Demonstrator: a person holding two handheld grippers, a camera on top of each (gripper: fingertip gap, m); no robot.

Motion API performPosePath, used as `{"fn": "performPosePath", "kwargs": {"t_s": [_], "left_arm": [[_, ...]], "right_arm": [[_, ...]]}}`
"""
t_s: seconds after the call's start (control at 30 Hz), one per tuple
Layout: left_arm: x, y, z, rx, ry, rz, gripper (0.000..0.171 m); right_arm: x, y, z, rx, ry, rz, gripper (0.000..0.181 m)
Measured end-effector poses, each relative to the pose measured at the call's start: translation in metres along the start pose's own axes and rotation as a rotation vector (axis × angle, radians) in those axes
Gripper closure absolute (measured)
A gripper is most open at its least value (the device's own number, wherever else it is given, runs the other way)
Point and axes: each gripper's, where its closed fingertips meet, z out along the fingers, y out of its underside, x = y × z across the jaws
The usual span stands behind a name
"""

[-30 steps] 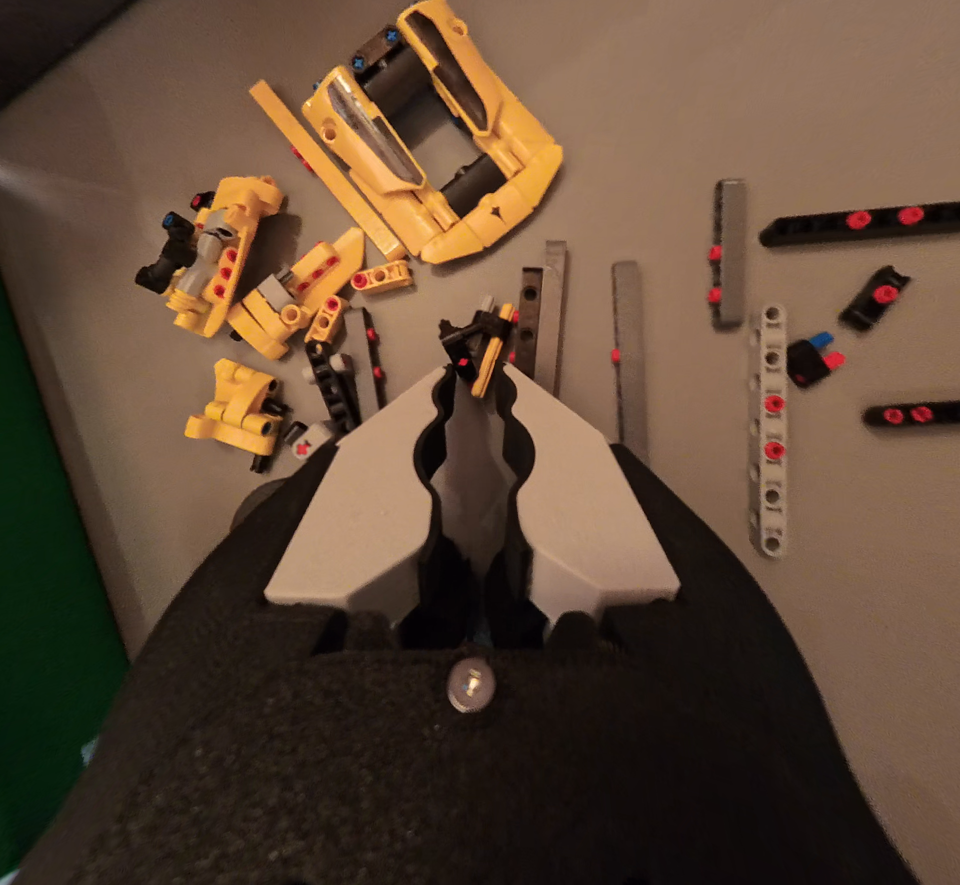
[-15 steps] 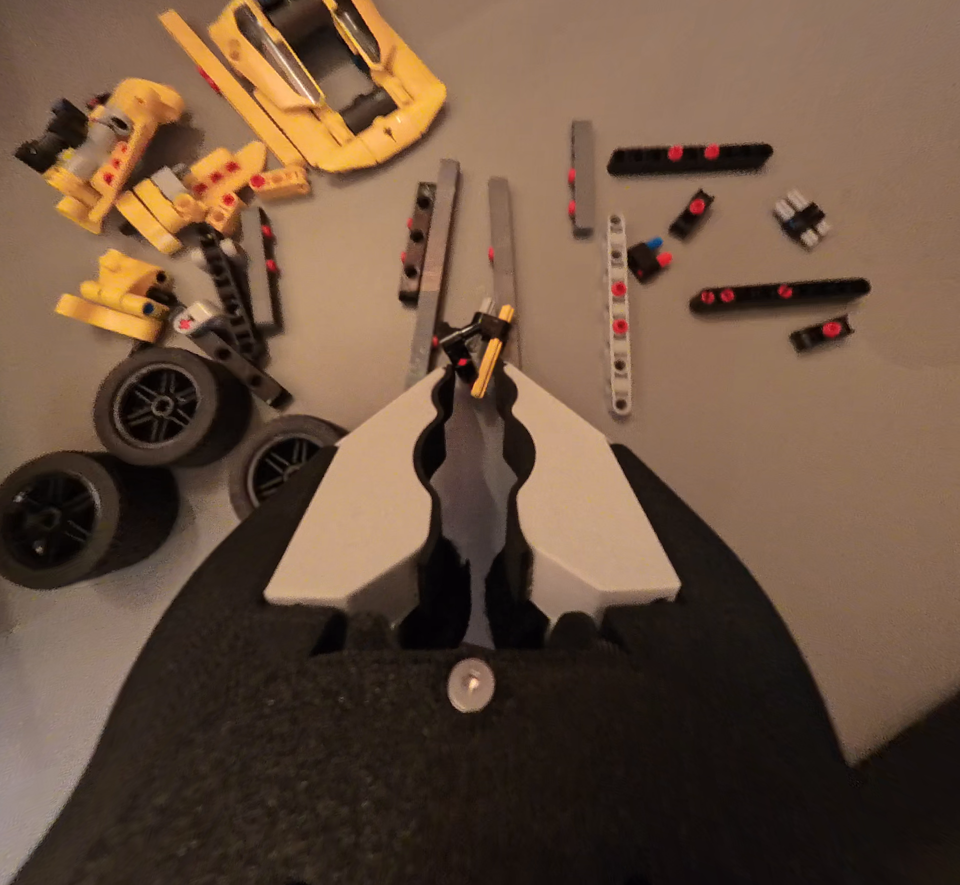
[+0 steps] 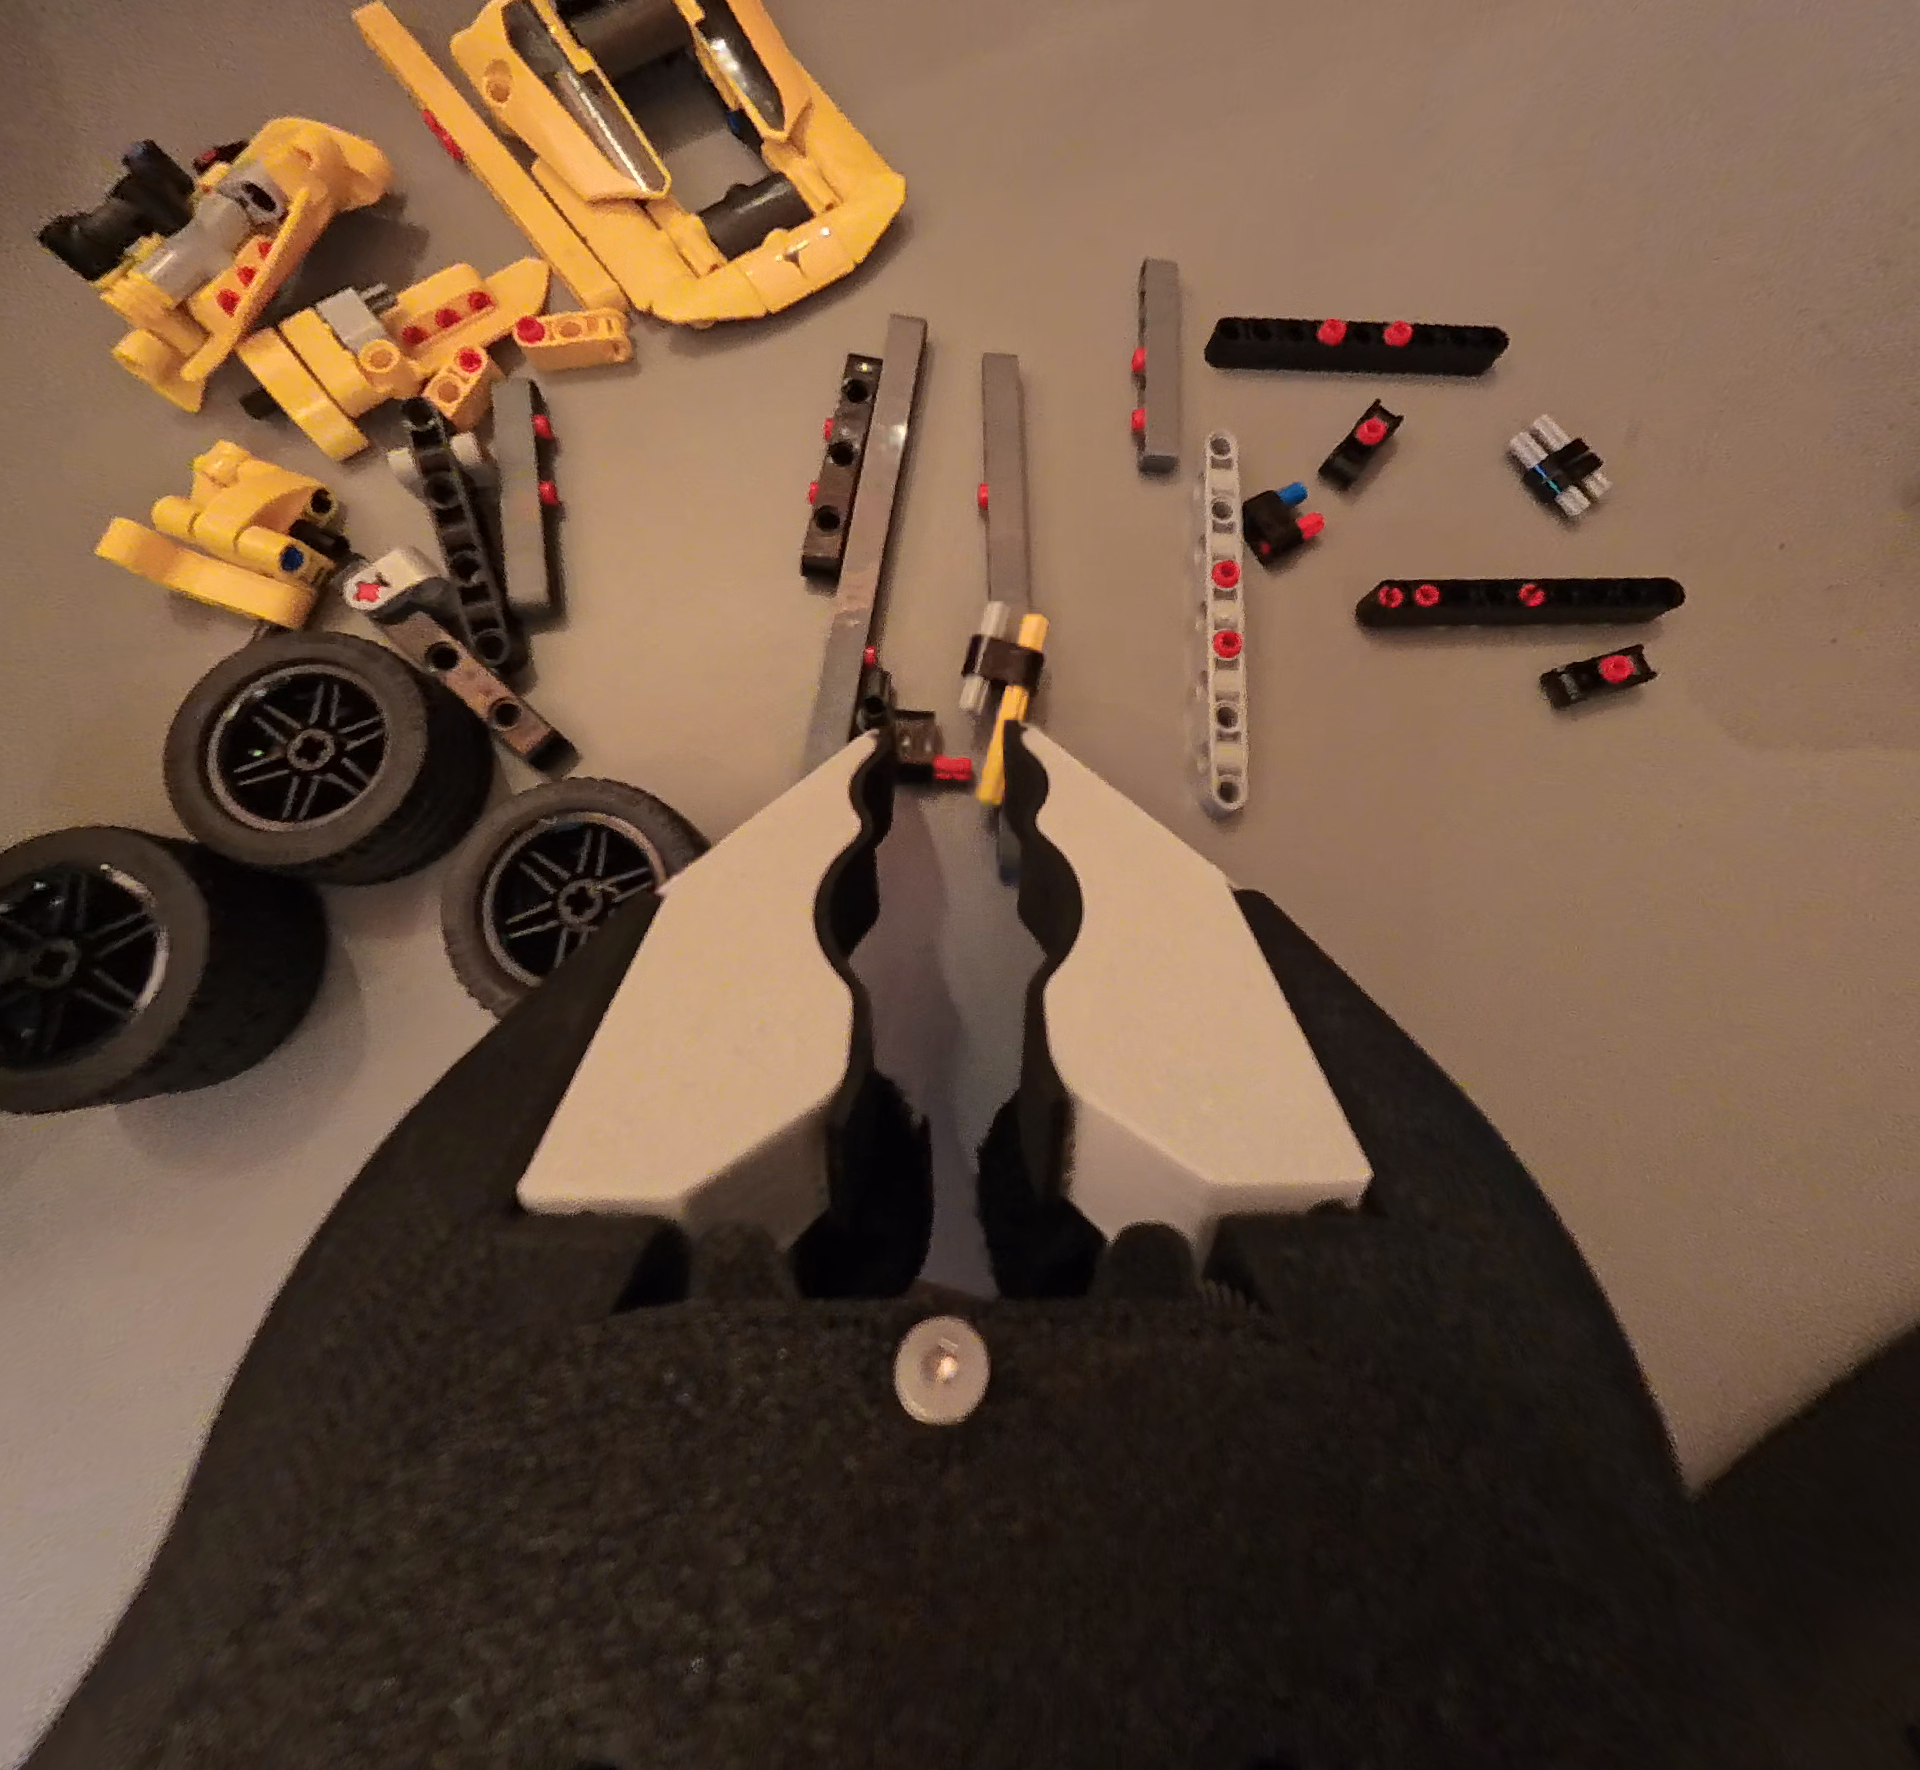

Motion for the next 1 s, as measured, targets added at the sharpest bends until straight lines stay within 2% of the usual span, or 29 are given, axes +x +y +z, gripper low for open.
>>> {"fn": "performPosePath", "kwargs": {"t_s": [0.13,0.2,0.3,0.4,0.57,0.83,0.93,1.0], "left_arm": [[-0.013,0.013,-0.004,-0.06,-0.083,0.039,0.151],[-0.019,0.013,-0.009,-0.047,-0.121,0.059,0.151],[-0.015,0.003,-0.014,0.002,-0.108,0.067,0.151],[0.001,-0.01,-0.015,0.066,-0.038,0.154,0.151],[0.015,-0.011,-0.002,0.025,0.026,0.147,0.144],[0.017,-0.005,0.013,-0.025,-0.036,0.22,0.143],[0.012,-0.004,0.015,-0.042,-0.085,0.257,0.154],[0.012,-0.005,0.015,-0.04,-0.102,0.278,0.154]], "right_arm": [[0.0,0.001,0.001,-0.008,-0.002,-0.001,0.161],[-0.001,0.001,0.001,-0.01,-0.002,-0.002,0.161],[-0.001,0.002,0.001,-0.012,-0.001,-0.004,0.161],[0.0,0.002,0.001,-0.013,0.001,-0.005,0.161],[0.0,0.003,0.002,-0.019,0.001,-0.008,0.161],[-0.001,0.005,0.003,-0.027,-0.003,-0.009,0.161],[-0.001,0.005,0.003,-0.03,-0.004,-0.011,0.161],[-0.001,0.005,0.003,-0.028,-0.005,-0.008,0.161]]}}
